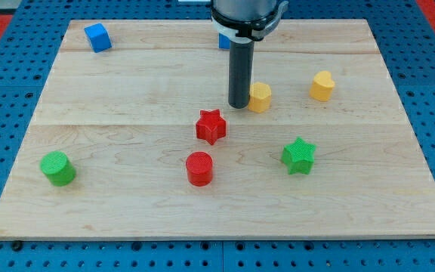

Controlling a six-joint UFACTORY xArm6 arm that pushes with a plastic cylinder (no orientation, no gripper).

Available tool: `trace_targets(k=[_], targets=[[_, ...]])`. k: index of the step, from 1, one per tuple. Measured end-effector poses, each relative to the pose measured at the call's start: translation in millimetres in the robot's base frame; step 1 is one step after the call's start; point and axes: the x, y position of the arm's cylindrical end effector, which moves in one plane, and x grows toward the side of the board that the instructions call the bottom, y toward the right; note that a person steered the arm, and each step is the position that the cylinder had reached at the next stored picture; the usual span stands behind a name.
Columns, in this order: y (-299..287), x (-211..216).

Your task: Slide the yellow hexagon to the yellow heart

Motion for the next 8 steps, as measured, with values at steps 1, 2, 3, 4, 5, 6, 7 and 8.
trace_targets(k=[1,2,3,4,5,6,7,8], targets=[[6,0],[12,0],[20,-2],[33,0],[55,-5],[66,-30],[81,-53],[84,-35]])
